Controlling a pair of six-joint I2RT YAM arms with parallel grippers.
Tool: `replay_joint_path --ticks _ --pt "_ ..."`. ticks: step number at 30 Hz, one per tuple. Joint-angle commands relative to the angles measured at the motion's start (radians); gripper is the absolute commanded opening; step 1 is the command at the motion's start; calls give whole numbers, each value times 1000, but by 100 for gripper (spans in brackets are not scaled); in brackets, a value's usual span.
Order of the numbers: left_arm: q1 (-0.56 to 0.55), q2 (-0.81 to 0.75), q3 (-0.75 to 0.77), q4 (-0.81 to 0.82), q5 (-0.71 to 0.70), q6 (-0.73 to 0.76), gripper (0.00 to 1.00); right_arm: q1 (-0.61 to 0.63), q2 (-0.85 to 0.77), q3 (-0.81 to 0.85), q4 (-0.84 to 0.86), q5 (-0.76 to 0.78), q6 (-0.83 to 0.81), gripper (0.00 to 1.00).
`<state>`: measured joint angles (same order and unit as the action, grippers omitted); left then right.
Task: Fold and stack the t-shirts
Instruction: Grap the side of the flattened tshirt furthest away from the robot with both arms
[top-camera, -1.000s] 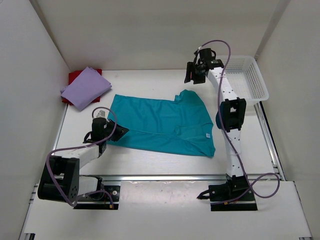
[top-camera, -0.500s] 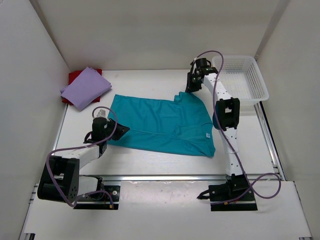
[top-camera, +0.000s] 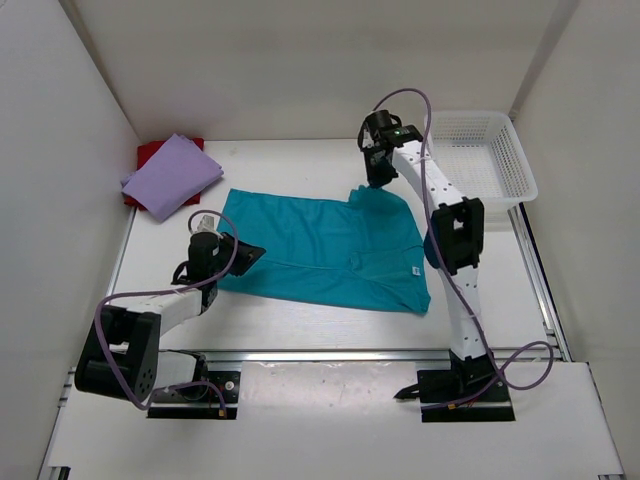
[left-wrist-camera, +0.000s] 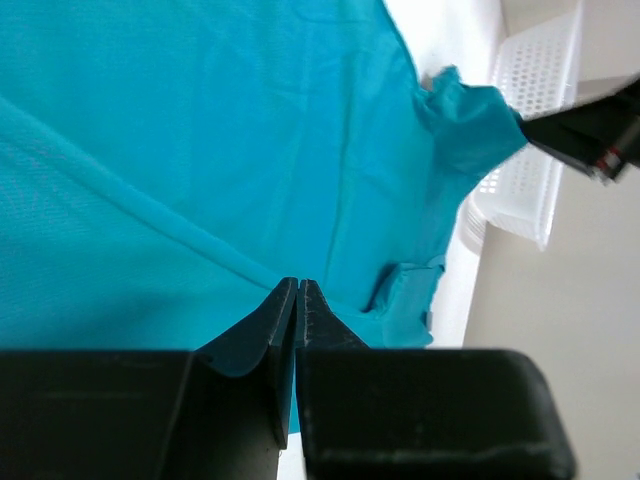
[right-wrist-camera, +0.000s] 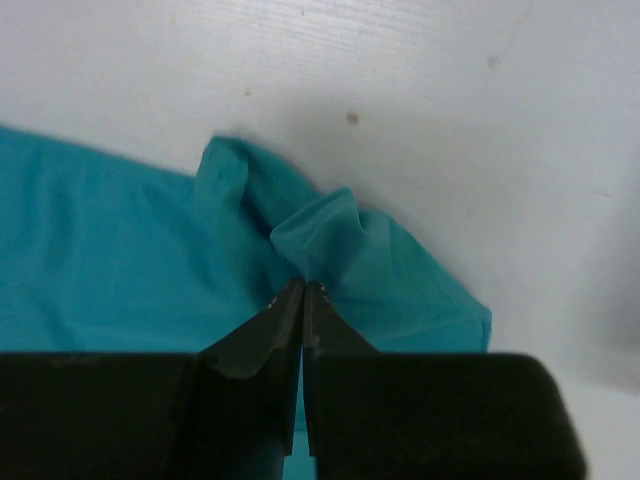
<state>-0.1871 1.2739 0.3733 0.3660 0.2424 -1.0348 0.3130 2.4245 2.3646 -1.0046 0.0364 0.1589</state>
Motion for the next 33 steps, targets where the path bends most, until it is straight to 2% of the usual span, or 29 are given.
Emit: replay_joint_path --ticks 1,7,10,12,14,17,18,19,21,22,23,24,25,27,28,30,33 --pt "-26 4 36 70 -9 -36 15 38 -211 -140 -17 148 -13 3" --pt "-3 -31 -22 90 9 -51 15 112 -500 -713 193 132 19 6" --pt "17 -62 -48 82 23 -47 14 138 -606 -933 288 83 25 20" --pt "29 -74 -60 67 20 -39 15 147 -660 -1028 320 66 30 37" --pt "43 -106 -65 53 24 -34 16 137 -731 -1106 356 65 42 40" --pt "51 -117 -62 44 6 -31 16 92 -820 -1160 449 14 70 36" --pt "49 -117 -56 41 0 -28 16 51 -829 -1179 475 -6 79 25" --pt "49 -108 -45 42 -3 -27 16 34 -829 -1189 510 -74 88 22" --pt "37 -91 -21 39 -5 -25 16 6 -814 -1189 590 -108 105 7" --pt "34 -81 -8 39 -6 -24 15 -8 -793 -1193 644 -150 125 3" --pt "28 -74 5 36 -15 -22 16 -17 -765 -1191 694 -212 152 3" --pt "23 -76 9 33 -17 -15 16 -40 -757 -1197 728 -231 172 7" --pt "21 -67 16 19 -29 -7 16 -49 -733 -1208 777 -249 192 17" --pt "31 -58 25 13 -31 -2 15 -61 -696 -1203 804 -271 217 30" --pt "29 -51 18 19 -35 -2 15 -63 -676 -1208 833 -282 231 34" --pt "40 -36 27 21 -31 8 16 -71 -638 -1211 863 -349 249 35" --pt "46 -15 30 28 -26 1 14 -63 -599 -1194 856 -352 251 36"
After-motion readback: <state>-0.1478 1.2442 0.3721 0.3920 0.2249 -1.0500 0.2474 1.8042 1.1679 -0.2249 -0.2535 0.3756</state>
